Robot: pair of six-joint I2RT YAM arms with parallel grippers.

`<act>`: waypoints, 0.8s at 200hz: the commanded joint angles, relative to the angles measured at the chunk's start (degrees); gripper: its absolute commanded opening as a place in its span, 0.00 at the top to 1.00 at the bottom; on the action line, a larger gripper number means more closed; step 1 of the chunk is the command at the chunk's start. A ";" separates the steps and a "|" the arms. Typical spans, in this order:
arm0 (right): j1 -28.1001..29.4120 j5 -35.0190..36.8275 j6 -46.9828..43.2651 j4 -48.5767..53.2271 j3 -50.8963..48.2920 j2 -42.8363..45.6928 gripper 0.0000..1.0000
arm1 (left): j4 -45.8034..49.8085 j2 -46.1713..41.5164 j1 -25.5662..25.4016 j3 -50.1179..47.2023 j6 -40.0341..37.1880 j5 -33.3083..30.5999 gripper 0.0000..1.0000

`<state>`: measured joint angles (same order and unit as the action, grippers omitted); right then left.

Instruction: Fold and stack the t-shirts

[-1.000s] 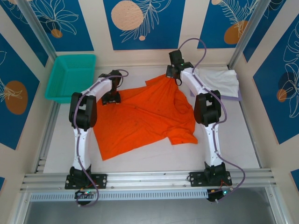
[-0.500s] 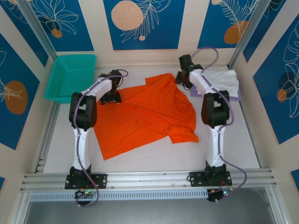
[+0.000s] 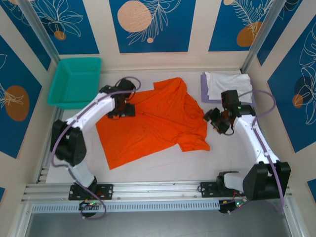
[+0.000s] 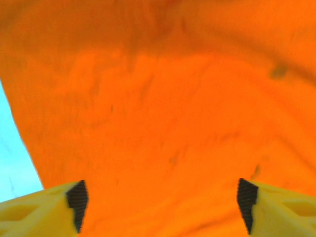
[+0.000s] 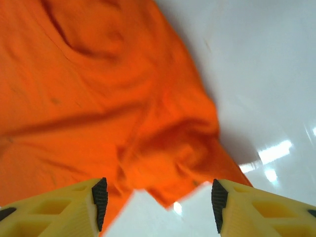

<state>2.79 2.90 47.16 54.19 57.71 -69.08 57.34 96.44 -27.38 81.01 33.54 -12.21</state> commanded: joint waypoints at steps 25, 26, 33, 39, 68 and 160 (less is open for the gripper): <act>0.13 -3.34 4.60 8.82 -11.59 11.97 0.43 | 7.58 -15.51 -2.01 -22.65 14.69 5.78 0.34; 0.17 -3.29 4.69 8.82 -11.80 12.27 0.43 | 7.60 -15.77 -2.08 -23.09 14.92 5.96 0.34; 0.03 -3.18 5.23 9.06 -13.09 13.62 0.43 | 7.69 -17.83 -2.59 -25.28 16.73 7.09 0.35; 0.03 -3.11 5.55 9.09 -14.36 14.42 0.43 | 7.71 -19.16 -3.05 -27.24 18.27 7.93 0.36; 0.11 -6.49 5.57 7.40 -18.53 15.29 0.44 | 6.69 -22.44 -4.79 -33.79 25.69 11.28 0.37; 0.46 -7.99 8.03 3.77 -20.00 17.09 0.50 | -6.00 -27.60 -4.76 -46.89 37.93 13.50 0.59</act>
<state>2.98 -2.92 53.34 58.94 38.37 -52.49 53.45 71.20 -31.92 35.77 67.59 0.21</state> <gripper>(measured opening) 0.502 0.422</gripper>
